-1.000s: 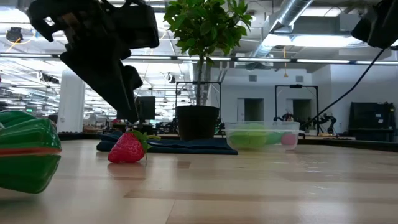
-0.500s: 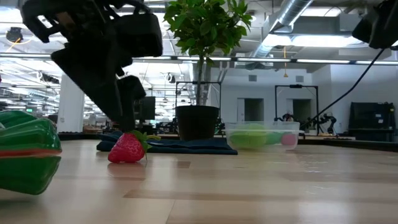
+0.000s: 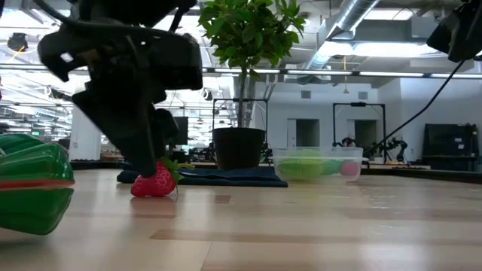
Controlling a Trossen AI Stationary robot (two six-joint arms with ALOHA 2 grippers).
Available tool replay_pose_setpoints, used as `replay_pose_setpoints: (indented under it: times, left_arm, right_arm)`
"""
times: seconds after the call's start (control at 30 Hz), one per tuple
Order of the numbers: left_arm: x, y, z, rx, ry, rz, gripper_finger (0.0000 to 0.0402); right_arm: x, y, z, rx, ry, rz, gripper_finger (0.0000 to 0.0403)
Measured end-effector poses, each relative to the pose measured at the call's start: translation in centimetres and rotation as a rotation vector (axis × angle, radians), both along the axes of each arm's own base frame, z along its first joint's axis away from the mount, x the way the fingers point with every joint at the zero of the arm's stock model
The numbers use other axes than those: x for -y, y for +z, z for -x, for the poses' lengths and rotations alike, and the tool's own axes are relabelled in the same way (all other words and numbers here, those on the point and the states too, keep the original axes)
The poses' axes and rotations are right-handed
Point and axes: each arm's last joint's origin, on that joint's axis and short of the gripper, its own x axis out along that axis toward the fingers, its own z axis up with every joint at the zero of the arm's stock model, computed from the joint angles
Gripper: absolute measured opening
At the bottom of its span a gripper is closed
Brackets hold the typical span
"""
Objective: Pick and placing Produce into tupperware
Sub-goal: Put the red strawberry into the transparent container
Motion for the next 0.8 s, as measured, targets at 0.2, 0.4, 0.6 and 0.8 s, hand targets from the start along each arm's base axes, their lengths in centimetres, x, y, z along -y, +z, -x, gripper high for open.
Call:
replay_pose_setpoints:
  times: [0.2, 0.4, 0.6, 0.8]
  left_arm:
    - [0.07, -0.45, -0.23, 0.007, 0.003, -0.003, 0.0228]
    - [-0.03, -0.42, -0.24, 0.015, 0.012, -0.032, 0.0227]
    - [-0.07, -0.43, -0.24, 0.020, 0.012, -0.047, 0.0201]
    - [-0.07, -0.42, -0.25, 0.021, 0.012, -0.048, 0.0172]
  right_arm:
    - [0.00, 0.00, -0.01, 0.002, -0.001, 0.001, 0.0128]
    - [0.04, 0.01, -0.02, 0.009, -0.009, 0.010, 0.0128]
    - [0.05, 0.02, -0.04, 0.013, -0.013, 0.015, 0.0128]
    - [0.05, 0.02, -0.03, 0.013, -0.012, 0.015, 0.0128]
